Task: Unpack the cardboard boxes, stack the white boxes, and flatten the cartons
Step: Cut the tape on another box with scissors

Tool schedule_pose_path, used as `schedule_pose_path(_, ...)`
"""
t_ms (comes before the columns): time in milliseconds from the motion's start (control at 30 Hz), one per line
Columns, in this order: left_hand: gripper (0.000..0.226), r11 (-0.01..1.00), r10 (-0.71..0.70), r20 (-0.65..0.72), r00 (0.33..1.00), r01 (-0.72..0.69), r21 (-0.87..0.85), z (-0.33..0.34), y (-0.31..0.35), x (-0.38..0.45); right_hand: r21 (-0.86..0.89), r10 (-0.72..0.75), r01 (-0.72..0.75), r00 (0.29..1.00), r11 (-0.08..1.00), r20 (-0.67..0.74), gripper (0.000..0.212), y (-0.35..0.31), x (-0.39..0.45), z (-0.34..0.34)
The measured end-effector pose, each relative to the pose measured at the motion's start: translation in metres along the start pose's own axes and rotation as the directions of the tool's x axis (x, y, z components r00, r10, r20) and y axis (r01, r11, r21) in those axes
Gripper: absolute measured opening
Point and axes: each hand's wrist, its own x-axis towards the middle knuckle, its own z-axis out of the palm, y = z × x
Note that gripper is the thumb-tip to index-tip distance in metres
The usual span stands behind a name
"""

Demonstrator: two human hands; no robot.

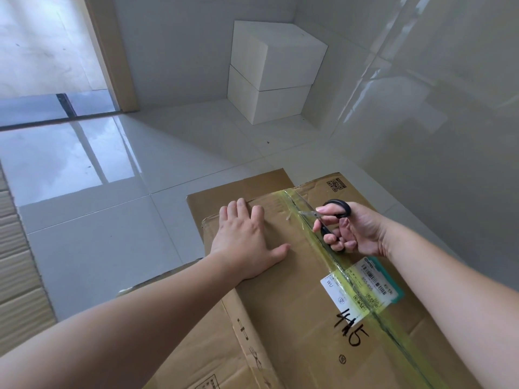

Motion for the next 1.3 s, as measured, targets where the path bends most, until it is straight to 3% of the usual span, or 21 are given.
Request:
schedule_pose_path(333,0.088,1.0,0.001,0.021,1.0,-0.001,0.014,0.001,0.0,0.001,0.015,-0.001,0.002,0.998,1.0,-0.063,0.041,-0.007,0.002,-0.005)
schedule_pose_path(500,0.082,1.0,-0.01,0.009,1.0,0.01,-0.004,-0.001,0.001,0.002,-0.074,0.005,-0.009,0.999,0.997,-0.044,0.046,-0.002,-0.008,-0.008)
schedule_pose_path(733,0.069,0.996,-0.024,-0.037,0.999,0.021,-0.084,-0.005,0.002,0.002,0.039,-0.141,0.141,0.99,0.989,-0.01,0.041,0.028,-0.011,-0.007)
schedule_pose_path(900,0.061,0.989,-0.024,-0.078,0.997,0.012,-0.149,-0.006,-0.003,0.002,0.008,-0.219,0.219,0.976,0.976,-0.018,0.044,0.033,-0.007,-0.004)
schedule_pose_path(1033,0.055,0.981,-0.007,-0.068,0.998,-0.006,-0.194,-0.004,0.0,0.002,0.09,-0.295,0.295,0.955,0.951,-0.021,0.038,0.012,0.001,-0.001)
schedule_pose_path(1167,0.047,0.976,-0.026,-0.079,0.997,0.008,-0.217,-0.003,0.0,0.007,-0.021,-0.199,0.199,0.98,0.98,-0.01,0.049,-0.032,0.006,0.0)
schedule_pose_path(1300,0.038,0.96,-0.079,-0.103,0.991,0.048,-0.277,-0.002,-0.003,0.01,-0.123,-0.088,0.09,0.996,0.988,0.022,0.054,-0.014,-0.006,-0.006)
